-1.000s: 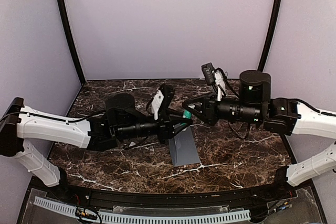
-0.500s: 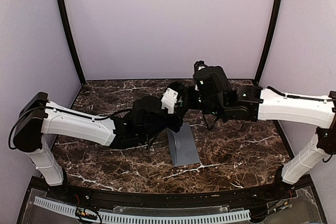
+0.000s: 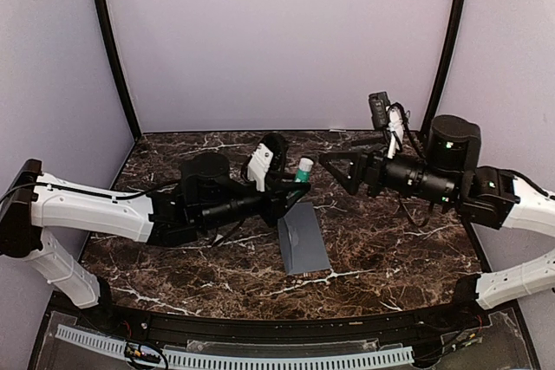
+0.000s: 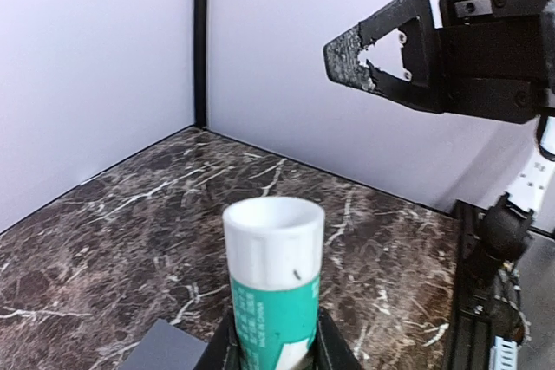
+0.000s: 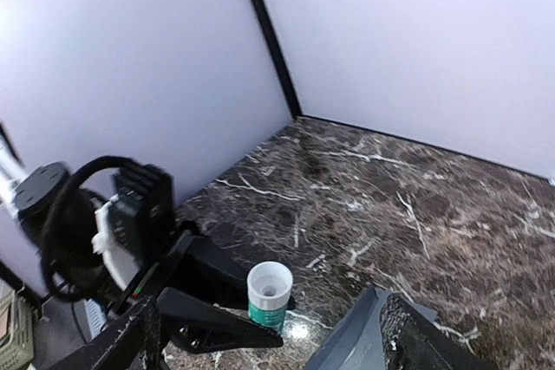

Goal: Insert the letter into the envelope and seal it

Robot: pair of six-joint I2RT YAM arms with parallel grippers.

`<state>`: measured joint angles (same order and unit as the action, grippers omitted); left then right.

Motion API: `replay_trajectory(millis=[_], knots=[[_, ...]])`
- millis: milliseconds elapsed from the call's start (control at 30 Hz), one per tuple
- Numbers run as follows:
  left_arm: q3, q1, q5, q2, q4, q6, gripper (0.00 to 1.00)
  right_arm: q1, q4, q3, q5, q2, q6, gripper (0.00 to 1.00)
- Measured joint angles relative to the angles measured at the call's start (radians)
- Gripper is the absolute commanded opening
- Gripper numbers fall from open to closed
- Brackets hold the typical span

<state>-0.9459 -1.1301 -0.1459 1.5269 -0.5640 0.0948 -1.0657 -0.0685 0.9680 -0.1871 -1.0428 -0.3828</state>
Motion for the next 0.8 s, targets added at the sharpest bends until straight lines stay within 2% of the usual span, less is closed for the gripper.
replay_trajectory(millis=[200, 300, 467, 600, 800], knots=[[0.034, 0.008, 0.333, -0.088, -0.008, 0.048, 0.0, 0.0, 0.072, -0.109, 0.346, 0.178, 0.145, 0.8], [0.034, 0.008, 0.513, -0.1, -0.029, 0.085, 0.0, 0.0, 0.088, -0.117, 0.486, 0.205, 0.179, 0.77], [0.024, 0.008, 0.738, -0.095, -0.055, 0.153, 0.0, 0.0, 0.113, -0.115, 0.624, 0.199, 0.201, 0.72], [-0.002, 0.008, 0.83, -0.076, -0.078, 0.189, 0.0, 0.0, 0.118, -0.095, 0.682, 0.148, 0.207, 0.69], [-0.017, 0.008, 0.897, -0.051, -0.1, 0.214, 0.0, -0.004, 0.125, -0.082, 0.72, 0.107, 0.212, 0.53]])
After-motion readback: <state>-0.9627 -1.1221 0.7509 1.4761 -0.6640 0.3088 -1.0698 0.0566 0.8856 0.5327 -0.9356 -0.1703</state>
